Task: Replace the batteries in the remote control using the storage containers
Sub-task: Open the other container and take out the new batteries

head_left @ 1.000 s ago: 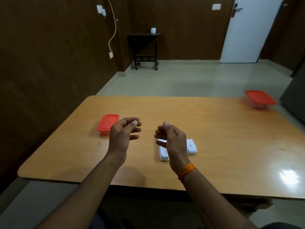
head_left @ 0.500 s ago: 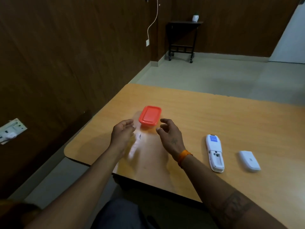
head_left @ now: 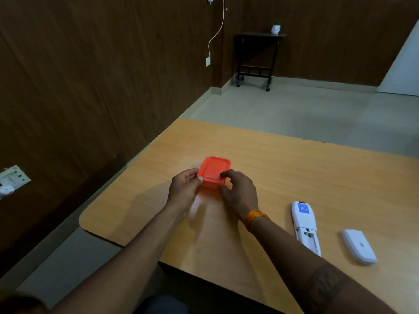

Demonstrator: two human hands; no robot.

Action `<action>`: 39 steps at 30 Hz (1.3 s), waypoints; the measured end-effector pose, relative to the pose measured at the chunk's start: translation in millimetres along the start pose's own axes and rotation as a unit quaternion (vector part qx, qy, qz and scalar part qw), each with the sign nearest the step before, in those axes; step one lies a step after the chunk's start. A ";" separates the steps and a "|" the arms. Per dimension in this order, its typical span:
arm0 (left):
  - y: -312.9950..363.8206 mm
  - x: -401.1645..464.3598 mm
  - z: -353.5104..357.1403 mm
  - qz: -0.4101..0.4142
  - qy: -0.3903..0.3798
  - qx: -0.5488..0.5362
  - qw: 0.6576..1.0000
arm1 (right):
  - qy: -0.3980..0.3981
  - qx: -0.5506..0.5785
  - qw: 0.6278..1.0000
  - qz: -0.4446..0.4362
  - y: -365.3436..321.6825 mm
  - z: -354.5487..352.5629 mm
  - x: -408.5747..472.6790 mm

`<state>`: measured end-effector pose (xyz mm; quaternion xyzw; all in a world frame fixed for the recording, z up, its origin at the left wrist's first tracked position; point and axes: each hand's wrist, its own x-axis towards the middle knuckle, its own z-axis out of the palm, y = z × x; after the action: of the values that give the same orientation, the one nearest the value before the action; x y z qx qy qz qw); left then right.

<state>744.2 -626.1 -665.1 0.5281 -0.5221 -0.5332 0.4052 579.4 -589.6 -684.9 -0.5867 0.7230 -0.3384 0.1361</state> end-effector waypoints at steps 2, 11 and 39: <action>3.9 -10.1 6.7 0.018 0.000 -0.001 1.000 | 0.036 0.013 0.999 -0.003 0.5 -7.5 -12.2; 22.8 -88.6 65.2 0.176 0.010 0.249 0.952 | 0.113 0.105 0.988 0.016 5.2 -79.0 -80.8; -9.9 -139.1 115.5 0.223 0.059 0.166 0.959 | 0.101 0.063 0.984 -0.129 52.3 -122.7 -132.1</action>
<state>647.4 -473.1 -667.2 0.4884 -0.6828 -0.3031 0.4509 503.1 -420.7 -655.2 -0.6279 0.6288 -0.4555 0.0541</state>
